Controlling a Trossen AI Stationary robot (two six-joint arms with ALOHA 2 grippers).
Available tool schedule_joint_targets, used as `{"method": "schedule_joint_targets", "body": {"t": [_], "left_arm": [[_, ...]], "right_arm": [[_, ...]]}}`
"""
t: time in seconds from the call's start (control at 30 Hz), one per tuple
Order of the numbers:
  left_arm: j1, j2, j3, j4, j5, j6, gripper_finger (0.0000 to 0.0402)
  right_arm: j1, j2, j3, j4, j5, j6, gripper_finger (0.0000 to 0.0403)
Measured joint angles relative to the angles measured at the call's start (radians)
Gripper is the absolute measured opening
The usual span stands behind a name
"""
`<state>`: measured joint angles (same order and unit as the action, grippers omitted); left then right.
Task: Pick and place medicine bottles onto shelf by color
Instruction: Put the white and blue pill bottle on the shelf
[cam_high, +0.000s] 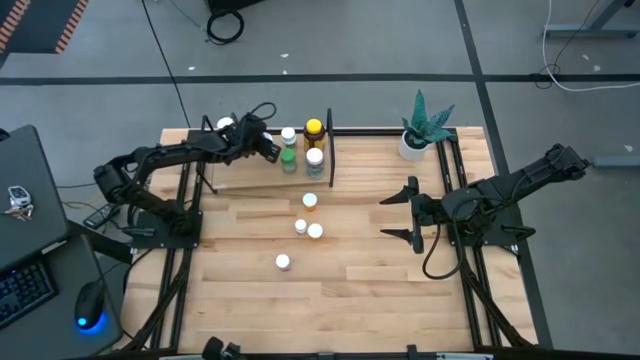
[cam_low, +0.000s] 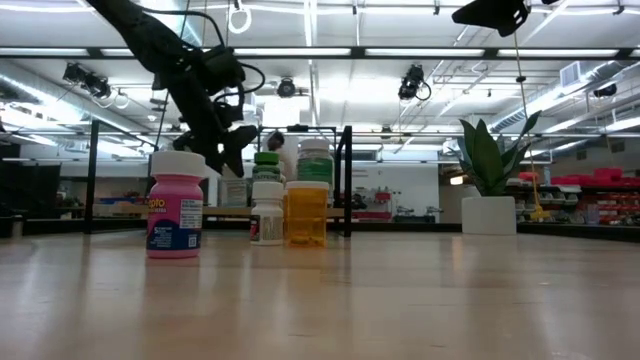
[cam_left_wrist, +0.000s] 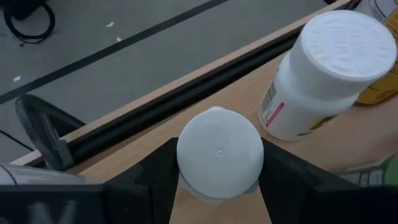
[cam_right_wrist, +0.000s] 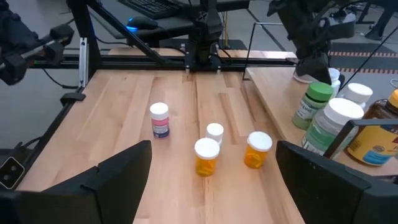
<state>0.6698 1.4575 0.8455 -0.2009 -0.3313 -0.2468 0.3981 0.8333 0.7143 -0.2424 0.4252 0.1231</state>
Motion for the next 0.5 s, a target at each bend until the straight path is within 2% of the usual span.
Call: {"method": "schedule_joint_targets", "body": {"t": [0.33,0.5], "left_arm": [[-0.013,-0.002,0.0,-0.01,0.003,-0.004,0.0195],[-0.013,-0.002,-0.001,-0.027,-0.006,-0.012,0.0218]], "right_arm": [[0.001,0.0,0.0,-0.006,0.0,0.01,0.0352],[0.001,0.0,0.0,-0.006,0.0,0.01,0.0352]]}}
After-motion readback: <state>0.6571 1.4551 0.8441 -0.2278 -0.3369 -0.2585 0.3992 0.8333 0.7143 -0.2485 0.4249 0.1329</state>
